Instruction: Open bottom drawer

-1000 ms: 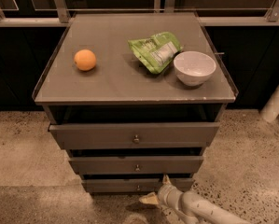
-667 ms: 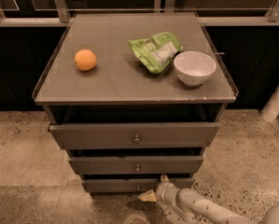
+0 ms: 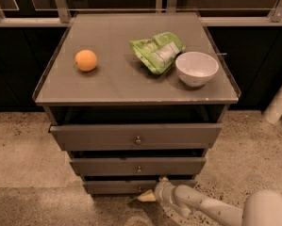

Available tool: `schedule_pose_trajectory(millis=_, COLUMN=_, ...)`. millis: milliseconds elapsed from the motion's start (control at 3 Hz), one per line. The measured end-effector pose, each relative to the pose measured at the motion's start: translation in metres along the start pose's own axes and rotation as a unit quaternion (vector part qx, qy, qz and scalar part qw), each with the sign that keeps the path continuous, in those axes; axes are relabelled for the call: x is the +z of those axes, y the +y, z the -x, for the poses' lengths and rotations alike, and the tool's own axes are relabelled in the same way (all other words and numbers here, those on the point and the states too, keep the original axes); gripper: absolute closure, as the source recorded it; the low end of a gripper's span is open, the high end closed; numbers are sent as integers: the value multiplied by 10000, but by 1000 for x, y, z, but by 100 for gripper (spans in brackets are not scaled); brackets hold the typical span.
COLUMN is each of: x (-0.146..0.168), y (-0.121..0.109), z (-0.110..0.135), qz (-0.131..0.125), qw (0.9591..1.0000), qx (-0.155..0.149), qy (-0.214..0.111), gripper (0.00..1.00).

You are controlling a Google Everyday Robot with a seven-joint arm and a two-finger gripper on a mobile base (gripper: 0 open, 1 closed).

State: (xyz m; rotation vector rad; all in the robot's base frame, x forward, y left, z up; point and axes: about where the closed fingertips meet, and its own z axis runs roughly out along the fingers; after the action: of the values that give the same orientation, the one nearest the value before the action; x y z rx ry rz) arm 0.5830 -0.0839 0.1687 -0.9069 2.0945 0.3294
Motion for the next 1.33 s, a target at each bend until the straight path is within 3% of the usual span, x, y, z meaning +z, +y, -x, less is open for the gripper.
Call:
schedule_pose_trajectory(millis=333, x=3, y=1, z=-1, qz=27, qw=9999, qx=-71, qy=87, gripper=0)
schedule_pose_trajectory(millis=667, x=2, y=10, z=0, qz=368, qw=9990, qx=-144, qy=223, gripper=0)
schedule_pose_trajectory(millis=1000, x=-17, y=32, z=-11, qz=1078, qw=9924, qx=-172, qy=561, gripper=0)
schedule_pose_trajectory(millis=1333, x=-36, y=43, z=-22, qz=1415, qw=9872, qx=-52, qy=740, gripper=0)
